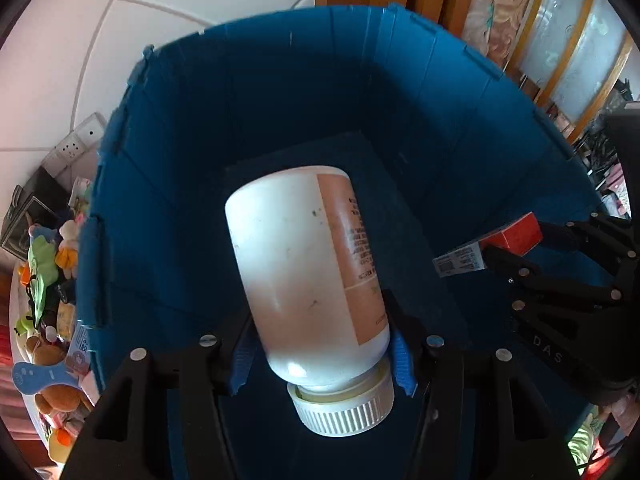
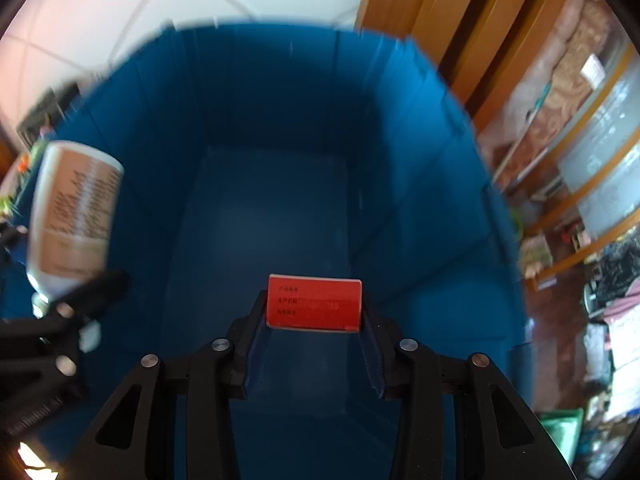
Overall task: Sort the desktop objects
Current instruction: 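Carry the white bottle and red box over the blue crate with both tools, then open both tools to drop the bottle and box into the crate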
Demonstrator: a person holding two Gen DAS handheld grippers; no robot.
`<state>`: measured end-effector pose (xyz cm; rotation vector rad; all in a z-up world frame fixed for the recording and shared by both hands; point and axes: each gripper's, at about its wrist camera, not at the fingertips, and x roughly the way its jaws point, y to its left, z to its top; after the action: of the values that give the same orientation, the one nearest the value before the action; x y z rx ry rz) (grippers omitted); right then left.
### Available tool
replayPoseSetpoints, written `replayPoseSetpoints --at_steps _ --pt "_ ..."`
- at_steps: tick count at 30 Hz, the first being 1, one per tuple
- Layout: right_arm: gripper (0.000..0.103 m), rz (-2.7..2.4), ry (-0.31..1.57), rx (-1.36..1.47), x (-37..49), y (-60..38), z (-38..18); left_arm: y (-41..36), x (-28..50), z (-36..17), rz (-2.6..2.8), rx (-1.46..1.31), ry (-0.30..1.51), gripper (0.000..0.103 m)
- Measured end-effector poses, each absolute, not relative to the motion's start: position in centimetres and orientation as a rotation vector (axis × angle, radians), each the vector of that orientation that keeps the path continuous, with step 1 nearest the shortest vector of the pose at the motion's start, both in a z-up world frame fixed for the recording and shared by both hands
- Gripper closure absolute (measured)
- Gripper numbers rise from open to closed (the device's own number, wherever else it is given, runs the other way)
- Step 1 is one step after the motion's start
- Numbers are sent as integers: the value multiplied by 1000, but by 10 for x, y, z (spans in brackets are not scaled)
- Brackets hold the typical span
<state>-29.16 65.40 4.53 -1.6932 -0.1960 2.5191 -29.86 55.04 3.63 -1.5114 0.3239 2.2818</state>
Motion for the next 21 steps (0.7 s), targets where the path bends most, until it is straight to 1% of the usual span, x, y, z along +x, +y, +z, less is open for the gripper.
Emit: replayPoseSetpoints --at_steps 5,10,11,12,13,21 --pt "63 2381 -276 -1915 -295 661 5 566 -298 13 2218 -1622 369 48" --pt "63 2327 -319 -2015 -287 656 -5 579 -295 -1 2143 -1725 389 48" --pt "63 2318 -326 -2032 -286 654 -6 580 -293 0 2141 -1725 391 44" --pt "63 2311 -330 -2045 -286 654 -7 582 -291 1 2140 -1725 394 37" --pt "63 2302 -333 -2055 -286 654 -8 582 -289 2 2143 -1722 394 35" --pt "62 2265 -358 -2100 -285 653 -7 567 -278 14 2184 -1684 369 34"
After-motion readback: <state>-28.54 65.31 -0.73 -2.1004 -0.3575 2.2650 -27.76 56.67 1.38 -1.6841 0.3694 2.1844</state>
